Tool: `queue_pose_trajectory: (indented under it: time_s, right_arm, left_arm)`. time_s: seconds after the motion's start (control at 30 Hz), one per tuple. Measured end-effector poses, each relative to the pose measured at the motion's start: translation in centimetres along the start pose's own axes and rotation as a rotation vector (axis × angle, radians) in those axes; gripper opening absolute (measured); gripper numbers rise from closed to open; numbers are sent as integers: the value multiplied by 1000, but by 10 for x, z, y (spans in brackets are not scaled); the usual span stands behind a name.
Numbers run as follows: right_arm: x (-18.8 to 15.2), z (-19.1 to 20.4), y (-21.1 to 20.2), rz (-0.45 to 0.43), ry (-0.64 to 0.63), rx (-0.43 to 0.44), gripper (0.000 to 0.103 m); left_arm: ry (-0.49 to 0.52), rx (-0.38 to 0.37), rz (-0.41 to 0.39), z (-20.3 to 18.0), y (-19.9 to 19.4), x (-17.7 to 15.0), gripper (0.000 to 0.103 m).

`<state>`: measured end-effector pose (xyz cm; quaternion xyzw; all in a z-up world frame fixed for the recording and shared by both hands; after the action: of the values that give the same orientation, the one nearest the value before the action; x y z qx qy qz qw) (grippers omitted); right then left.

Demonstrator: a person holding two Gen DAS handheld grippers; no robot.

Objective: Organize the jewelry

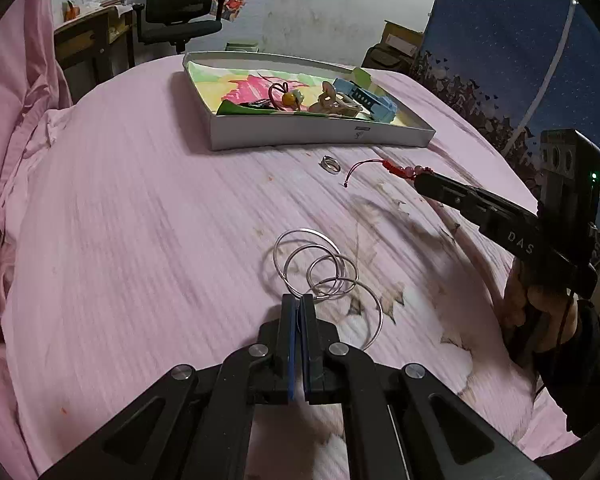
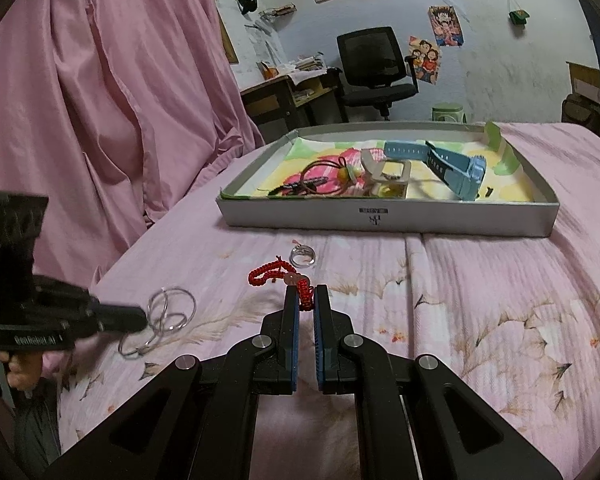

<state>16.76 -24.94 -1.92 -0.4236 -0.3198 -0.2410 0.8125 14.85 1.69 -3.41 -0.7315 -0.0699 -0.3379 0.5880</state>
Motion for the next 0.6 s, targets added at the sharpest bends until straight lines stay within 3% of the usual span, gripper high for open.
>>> queue_pose_trajectory:
  time_s: [0.27, 0.37, 0.43, 0.6]
  right_arm:
    - [0, 6, -10, -13, -2, 17, 6]
    - [0, 8, -10, -9, -10, 18, 6]
    - [1, 11, -11, -8, -17, 19, 6]
    - [5, 21, -15, -18, -37, 34, 6]
  left_arm:
    - [-10, -25, 6, 5, -11, -8, 4]
    - [-34, -38, 1, 10, -13, -7, 17]
    - [-35, -36, -25, 11, -17, -4, 32]
    - [-12, -43, -45, 10, -14, 6, 34]
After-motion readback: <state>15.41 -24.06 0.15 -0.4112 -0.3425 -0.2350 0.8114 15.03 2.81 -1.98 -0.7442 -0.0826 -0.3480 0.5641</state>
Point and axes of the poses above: each gripper's, at about its wrist camera, not at the fingertips, and y roughly the way its jaws point, z to its left, x to its top, the point moved 3 cm from there along y, roughly the way its jaws point, and after that the axes turned 9 degrees about y, right-handed, at the moved point
